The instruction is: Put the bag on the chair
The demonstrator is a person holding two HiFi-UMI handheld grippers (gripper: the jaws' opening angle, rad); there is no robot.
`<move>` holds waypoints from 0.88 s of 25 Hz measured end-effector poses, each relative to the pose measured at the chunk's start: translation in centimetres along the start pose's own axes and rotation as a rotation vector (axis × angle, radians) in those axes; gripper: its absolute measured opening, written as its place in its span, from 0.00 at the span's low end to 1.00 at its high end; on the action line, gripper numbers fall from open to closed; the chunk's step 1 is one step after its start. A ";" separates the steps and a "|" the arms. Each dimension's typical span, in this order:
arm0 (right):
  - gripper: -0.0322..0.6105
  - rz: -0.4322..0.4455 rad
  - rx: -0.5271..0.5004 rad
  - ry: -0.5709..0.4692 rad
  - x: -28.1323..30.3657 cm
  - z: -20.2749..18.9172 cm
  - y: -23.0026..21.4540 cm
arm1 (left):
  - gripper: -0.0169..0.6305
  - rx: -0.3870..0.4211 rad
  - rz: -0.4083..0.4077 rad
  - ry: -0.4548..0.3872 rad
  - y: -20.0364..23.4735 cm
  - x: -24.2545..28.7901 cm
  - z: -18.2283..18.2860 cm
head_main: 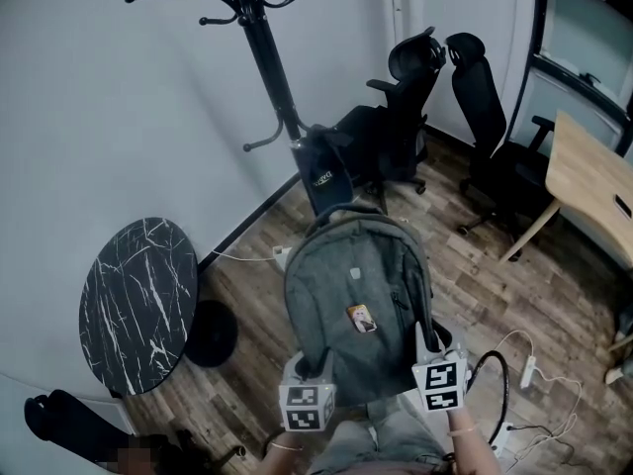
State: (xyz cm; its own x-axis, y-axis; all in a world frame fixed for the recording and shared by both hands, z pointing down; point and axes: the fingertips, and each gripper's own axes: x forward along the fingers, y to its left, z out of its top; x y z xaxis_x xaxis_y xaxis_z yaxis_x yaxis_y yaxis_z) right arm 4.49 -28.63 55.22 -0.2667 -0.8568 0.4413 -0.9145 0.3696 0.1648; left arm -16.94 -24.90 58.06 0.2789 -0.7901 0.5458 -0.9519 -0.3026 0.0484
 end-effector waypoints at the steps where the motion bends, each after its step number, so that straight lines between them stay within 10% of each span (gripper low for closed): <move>1: 0.15 0.006 0.001 0.004 0.5 -0.2 -0.1 | 0.20 0.001 0.004 0.005 0.0 0.5 -0.1; 22: 0.15 0.126 -0.040 0.055 9.1 -4.3 0.6 | 0.20 0.031 0.125 0.044 2.9 8.0 -4.1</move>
State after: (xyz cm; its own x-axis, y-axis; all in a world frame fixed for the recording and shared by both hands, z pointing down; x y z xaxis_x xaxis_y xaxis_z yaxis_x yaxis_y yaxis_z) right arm 2.83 -34.67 63.12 -0.3605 -0.7819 0.5085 -0.8615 0.4882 0.1399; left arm -18.00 -29.86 65.99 0.1521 -0.7989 0.5819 -0.9742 -0.2205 -0.0481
